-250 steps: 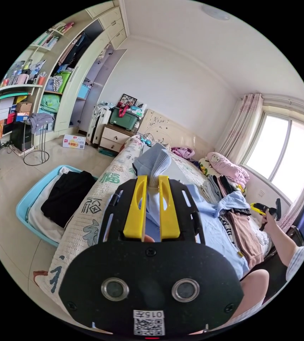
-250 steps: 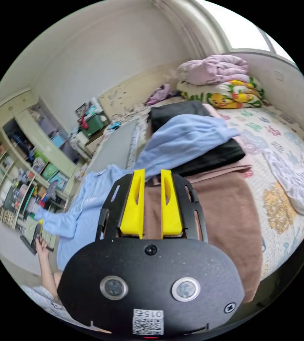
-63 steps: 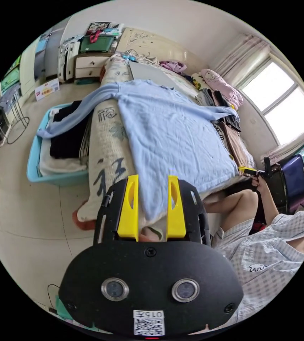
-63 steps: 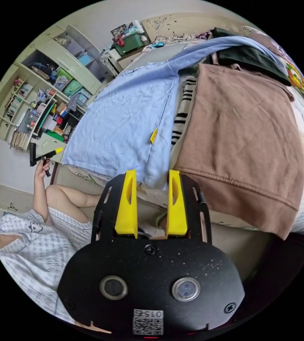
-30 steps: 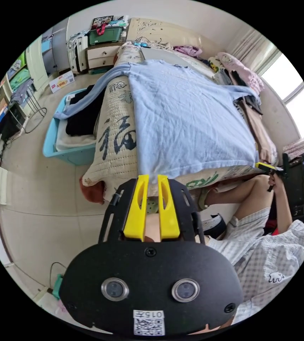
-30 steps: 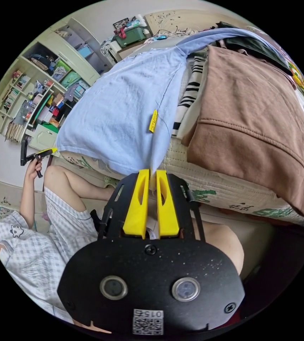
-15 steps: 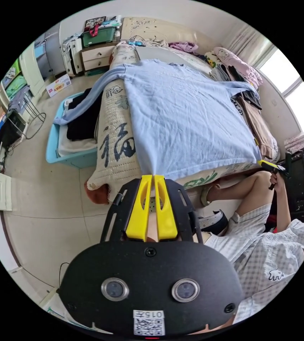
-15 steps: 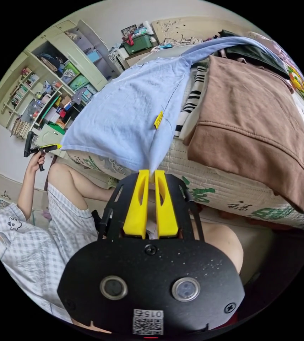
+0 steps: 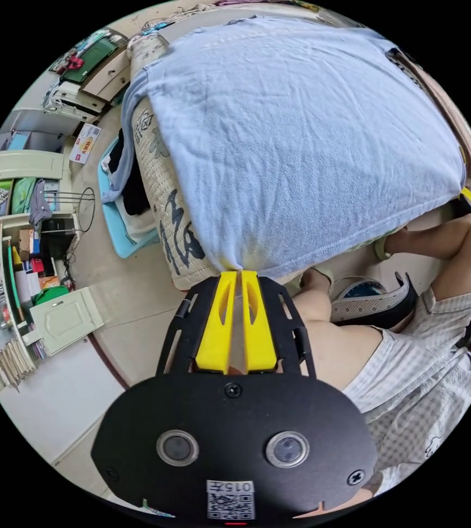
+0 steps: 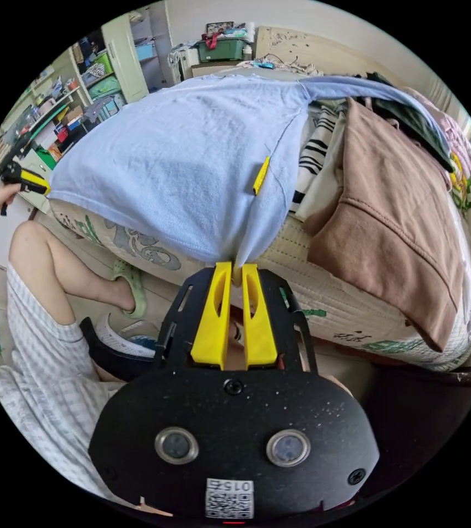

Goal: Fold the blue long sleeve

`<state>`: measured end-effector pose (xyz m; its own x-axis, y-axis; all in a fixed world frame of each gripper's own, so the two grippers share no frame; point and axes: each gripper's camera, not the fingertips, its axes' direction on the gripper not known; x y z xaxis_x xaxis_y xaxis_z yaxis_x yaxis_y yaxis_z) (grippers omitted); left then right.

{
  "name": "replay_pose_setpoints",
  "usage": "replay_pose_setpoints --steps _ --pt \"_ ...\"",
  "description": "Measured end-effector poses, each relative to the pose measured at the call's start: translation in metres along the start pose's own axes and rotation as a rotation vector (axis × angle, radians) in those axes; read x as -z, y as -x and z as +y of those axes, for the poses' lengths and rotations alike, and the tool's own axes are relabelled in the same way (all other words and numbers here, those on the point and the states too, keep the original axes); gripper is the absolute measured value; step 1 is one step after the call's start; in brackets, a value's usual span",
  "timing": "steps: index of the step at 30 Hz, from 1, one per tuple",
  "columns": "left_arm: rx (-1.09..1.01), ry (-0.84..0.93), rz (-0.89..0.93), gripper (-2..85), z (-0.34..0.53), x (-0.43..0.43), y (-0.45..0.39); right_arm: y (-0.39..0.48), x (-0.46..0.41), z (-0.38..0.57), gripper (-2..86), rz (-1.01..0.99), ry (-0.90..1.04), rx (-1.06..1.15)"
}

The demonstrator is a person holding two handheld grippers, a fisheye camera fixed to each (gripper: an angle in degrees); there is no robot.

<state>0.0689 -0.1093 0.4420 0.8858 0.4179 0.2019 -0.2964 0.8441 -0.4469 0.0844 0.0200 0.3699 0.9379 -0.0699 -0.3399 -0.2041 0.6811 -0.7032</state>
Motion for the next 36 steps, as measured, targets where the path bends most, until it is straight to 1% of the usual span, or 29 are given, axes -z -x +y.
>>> replay_pose_setpoints --steps 3,4,9,12,15,17,19,22,24,26,27,29,30,32,33,35,36 --pt "-0.018 0.034 -0.065 0.9 -0.013 0.007 -0.018 0.005 0.004 0.013 4.1 0.043 -0.046 -0.006" --pt "-0.031 0.052 -0.087 0.9 -0.019 0.009 -0.023 0.003 0.007 0.016 4.1 0.034 -0.054 -0.022" --pt "0.007 0.103 -0.085 1.0 -0.037 0.015 -0.029 -0.016 0.018 0.028 4.2 -0.052 -0.079 -0.065" --pt "-0.01 0.124 -0.072 1.1 -0.046 0.017 -0.03 -0.034 0.029 0.034 4.2 -0.139 -0.067 -0.087" --pt "-0.041 0.137 -0.042 1.1 -0.051 0.018 -0.026 -0.065 0.053 0.041 4.1 -0.31 -0.032 -0.087" --pt "-0.064 0.147 0.006 1.1 -0.052 0.02 -0.018 -0.101 0.09 0.057 4.0 -0.456 -0.118 -0.08" --pt "-0.067 0.16 0.065 1.2 -0.049 0.024 -0.008 -0.139 0.12 0.07 2.5 -0.543 -0.205 -0.122" --pt "-0.039 0.141 0.14 1.2 -0.037 0.041 0.011 -0.216 0.166 0.091 1.7 -0.525 -0.361 -0.266" --pt "-0.003 0.105 0.103 1.1 -0.032 0.059 0.02 -0.263 0.189 0.1 2.5 -0.459 -0.449 -0.369" --pt "0.016 -0.003 0.016 1.3 -0.037 0.095 0.019 -0.317 0.207 0.094 6.1 -0.34 -0.496 -0.495" --pt "0.011 -0.046 0.002 1.4 -0.041 0.106 0.016 -0.329 0.21 0.089 6.9 -0.328 -0.501 -0.518" --pt "-0.072 -0.275 -0.022 2.1 -0.065 0.149 -0.009 -0.375 0.216 0.063 9.3 -0.34 -0.555 -0.58" --pt "-0.106 -0.336 -0.014 2.4 -0.073 0.158 -0.017 -0.386 0.217 0.054 9.6 -0.343 -0.576 -0.596" --pt "-0.231 -0.553 0.049 3.9 -0.114 0.181 -0.049 -0.425 0.217 0.019 10.1 -0.365 -0.663 -0.668" --pt "-0.256 -0.599 0.074 4.3 -0.126 0.184 -0.057 -0.434 0.216 0.009 10.2 -0.371 -0.683 -0.686" --pt "-0.326 -0.727 0.208 5.7 -0.18 0.185 -0.083 -0.464 0.208 -0.032 10.6 -0.391 -0.734 -0.754" --pt "-0.334 -0.736 0.244 5.8 -0.194 0.183 -0.088 -0.471 0.204 -0.042 10.8 -0.402 -0.731 -0.775"
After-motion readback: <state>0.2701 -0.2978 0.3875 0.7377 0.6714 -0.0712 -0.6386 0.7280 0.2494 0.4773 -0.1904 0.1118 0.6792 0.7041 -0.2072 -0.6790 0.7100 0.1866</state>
